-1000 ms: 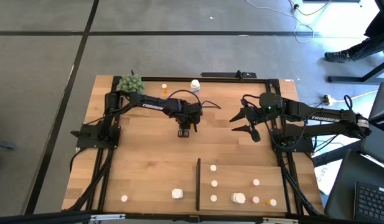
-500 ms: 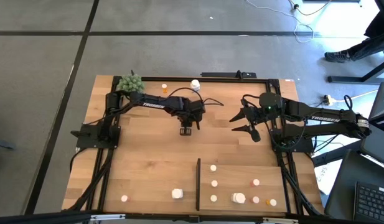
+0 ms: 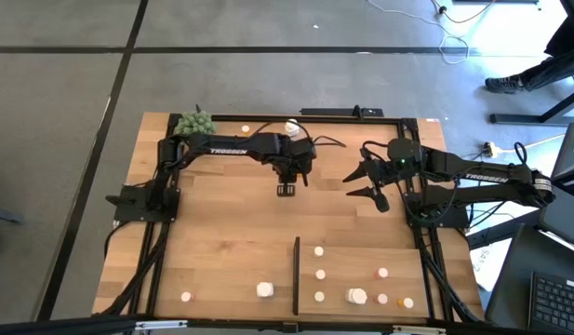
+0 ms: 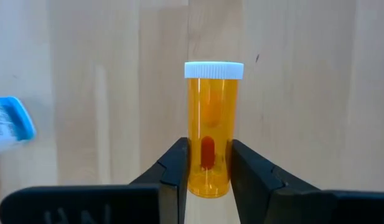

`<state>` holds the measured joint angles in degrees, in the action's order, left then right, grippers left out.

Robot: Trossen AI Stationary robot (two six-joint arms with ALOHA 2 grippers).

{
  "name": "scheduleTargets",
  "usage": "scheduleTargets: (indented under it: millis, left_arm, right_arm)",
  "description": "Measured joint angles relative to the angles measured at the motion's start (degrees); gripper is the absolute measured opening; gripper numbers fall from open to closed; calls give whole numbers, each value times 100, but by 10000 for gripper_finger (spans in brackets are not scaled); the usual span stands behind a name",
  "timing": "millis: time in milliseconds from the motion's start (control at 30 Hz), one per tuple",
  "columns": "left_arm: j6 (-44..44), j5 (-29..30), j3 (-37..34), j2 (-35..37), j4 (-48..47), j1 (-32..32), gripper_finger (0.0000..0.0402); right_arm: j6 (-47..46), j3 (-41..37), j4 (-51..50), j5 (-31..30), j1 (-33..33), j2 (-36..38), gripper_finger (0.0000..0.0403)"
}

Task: Pick and place medicine bottles onto shelf by color
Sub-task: Put the bottom orange pill bottle on the shelf aligned with the other orange pill bottle

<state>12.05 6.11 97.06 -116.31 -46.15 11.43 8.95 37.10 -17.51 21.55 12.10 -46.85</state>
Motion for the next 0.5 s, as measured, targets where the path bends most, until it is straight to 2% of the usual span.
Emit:
scheduleTargets:
  millis: [200, 333, 500]
  left_arm:
    - [-279, -4, 710, 2, -553, -26, 82]
    - [-572, -4, 1139, 13, -743, -160, 82]
    - [-647, -7, 1521, 13, -739, -456, 82]
  right_arm:
    - [-969, 0, 54, -39, 0, 0, 192]
    - [-1079, 0, 108, -126, -2, -30, 192]
    - [-1326, 0, 96, -990, 0, -170, 192]
